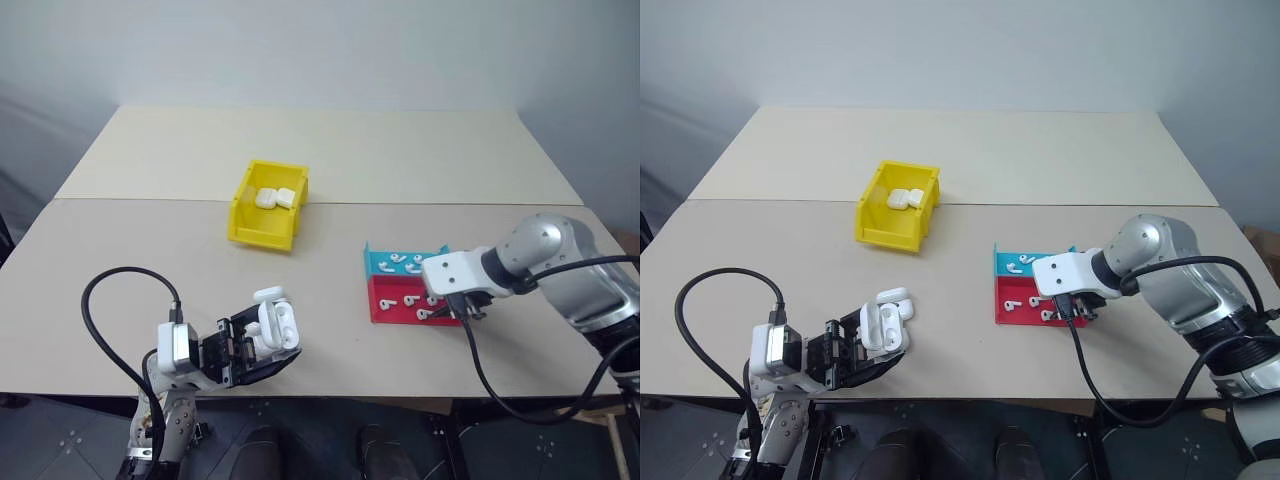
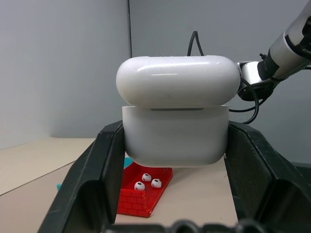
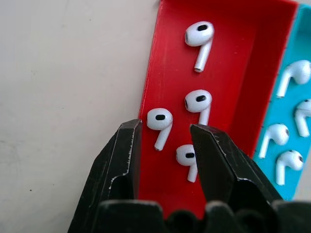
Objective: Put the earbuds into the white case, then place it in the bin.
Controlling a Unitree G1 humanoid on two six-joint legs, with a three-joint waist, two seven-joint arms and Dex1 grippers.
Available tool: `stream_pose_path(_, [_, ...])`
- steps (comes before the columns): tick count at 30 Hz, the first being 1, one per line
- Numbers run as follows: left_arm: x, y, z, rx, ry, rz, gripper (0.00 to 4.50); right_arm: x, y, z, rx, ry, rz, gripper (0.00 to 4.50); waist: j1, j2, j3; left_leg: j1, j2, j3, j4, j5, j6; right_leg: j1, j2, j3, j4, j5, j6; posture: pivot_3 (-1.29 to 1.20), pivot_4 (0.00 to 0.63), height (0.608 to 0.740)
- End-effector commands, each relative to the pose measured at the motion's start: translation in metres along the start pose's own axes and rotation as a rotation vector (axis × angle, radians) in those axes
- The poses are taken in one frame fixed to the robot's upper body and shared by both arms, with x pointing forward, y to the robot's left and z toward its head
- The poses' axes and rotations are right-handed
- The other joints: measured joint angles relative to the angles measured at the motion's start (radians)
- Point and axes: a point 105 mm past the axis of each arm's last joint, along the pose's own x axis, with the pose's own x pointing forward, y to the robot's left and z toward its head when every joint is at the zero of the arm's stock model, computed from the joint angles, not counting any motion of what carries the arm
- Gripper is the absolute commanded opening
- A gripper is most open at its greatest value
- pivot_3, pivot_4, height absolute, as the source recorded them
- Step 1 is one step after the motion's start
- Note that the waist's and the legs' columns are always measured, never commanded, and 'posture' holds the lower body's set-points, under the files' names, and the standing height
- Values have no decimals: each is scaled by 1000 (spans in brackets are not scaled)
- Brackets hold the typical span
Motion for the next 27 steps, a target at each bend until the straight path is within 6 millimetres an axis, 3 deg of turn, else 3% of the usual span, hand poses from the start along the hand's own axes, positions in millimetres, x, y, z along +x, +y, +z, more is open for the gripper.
stream_pose_path(1, [5,-2,7,38,-13,-15,2790,-3,-4,-2,-34,27,-4,2002,0,0,0,0,0,0,0,0,0,0,0,0,0,0,0,0,150,740])
stream_pose_path(27, [8,-3,1,43,21,26,2790,8,-11,-1,-58,36,26,2002,0,0,0,0,0,0,1,0,0,0,0,0,1,0,0,0,150,740])
